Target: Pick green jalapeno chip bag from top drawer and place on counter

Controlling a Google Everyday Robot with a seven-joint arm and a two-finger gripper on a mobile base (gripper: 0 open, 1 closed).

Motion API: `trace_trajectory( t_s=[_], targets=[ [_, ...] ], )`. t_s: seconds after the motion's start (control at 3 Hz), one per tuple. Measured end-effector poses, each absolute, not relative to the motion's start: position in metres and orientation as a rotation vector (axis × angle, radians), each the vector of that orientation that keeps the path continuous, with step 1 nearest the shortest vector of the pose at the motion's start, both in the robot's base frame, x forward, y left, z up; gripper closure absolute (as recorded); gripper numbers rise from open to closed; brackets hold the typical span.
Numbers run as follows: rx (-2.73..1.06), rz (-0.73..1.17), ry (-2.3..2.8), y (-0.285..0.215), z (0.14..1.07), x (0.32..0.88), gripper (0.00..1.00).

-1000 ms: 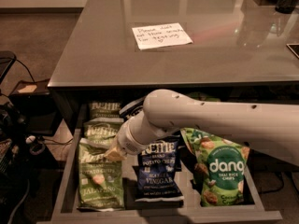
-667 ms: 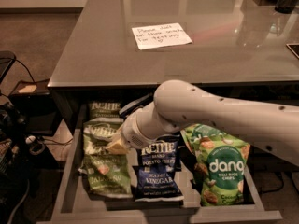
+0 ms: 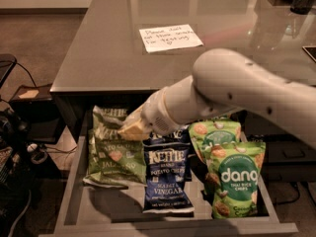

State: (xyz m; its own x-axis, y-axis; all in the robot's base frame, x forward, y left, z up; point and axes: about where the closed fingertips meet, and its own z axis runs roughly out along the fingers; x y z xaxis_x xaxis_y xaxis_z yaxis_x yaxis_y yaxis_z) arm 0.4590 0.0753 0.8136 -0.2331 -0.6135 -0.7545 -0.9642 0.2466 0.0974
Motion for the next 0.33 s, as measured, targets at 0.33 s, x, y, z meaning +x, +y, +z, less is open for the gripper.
trace_trajectory(
  t_s=[0.33],
  targets=[
    [-1.400,0.783,1.879,0.0688,0.8620,0.4648,1.00]
  ],
)
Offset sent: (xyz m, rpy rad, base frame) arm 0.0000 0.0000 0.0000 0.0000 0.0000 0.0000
